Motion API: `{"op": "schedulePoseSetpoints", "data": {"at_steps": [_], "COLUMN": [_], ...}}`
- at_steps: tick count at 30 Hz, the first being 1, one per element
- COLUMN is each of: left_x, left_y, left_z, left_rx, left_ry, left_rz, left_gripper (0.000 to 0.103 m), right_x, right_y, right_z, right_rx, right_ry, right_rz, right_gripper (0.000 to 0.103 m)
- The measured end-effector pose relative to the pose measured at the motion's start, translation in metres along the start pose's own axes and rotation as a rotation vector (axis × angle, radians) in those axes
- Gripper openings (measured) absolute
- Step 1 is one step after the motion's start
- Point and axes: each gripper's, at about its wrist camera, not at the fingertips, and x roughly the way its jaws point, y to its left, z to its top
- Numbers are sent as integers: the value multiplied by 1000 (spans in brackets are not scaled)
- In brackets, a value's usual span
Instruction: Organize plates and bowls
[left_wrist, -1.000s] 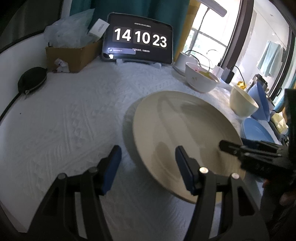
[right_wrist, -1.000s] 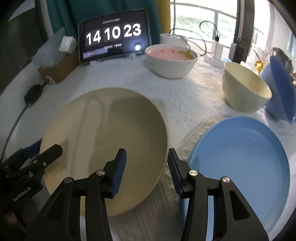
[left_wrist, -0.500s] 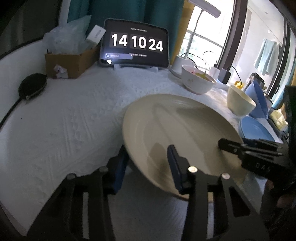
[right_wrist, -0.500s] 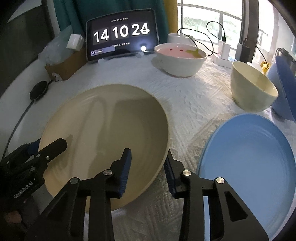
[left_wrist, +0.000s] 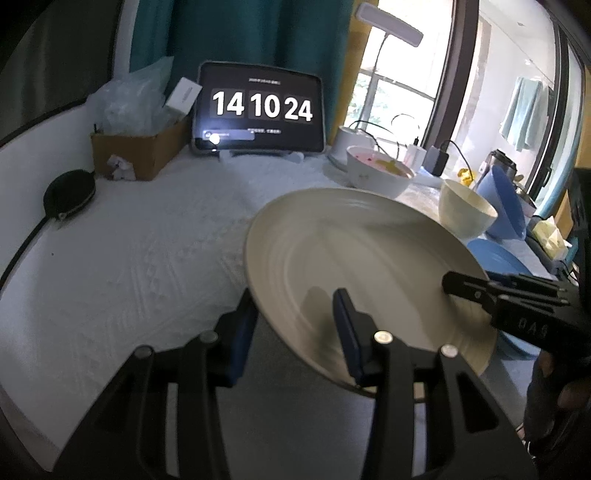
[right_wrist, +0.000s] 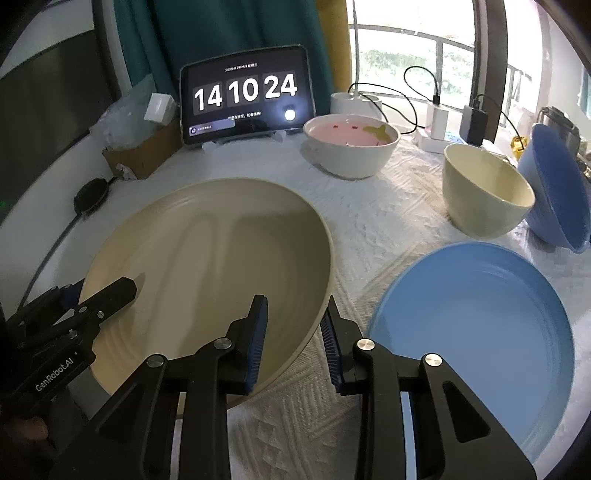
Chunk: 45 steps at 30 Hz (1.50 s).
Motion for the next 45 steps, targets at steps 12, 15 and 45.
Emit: {"op": "schedulePoseSetpoints", "data": {"at_steps": [12, 15, 45], "left_x": [-10, -10, 0], "left_y": [-33, -43, -146], "left_z": [3, 4, -12], "left_rx": [48, 66, 232], "left_ry": [-6, -3, 54], "left_rz": [-30, -38, -123], "left_gripper": [43, 43, 43], "right_x": [-29, -34, -76], "right_y": [-25, -33, -130], "right_z": [-7, -9, -52], "right_rx": [47, 61, 240], "right_ry": [-42, -47, -100], "right_rz": [-6, -10, -63], "right_gripper": [31, 31, 32]}}
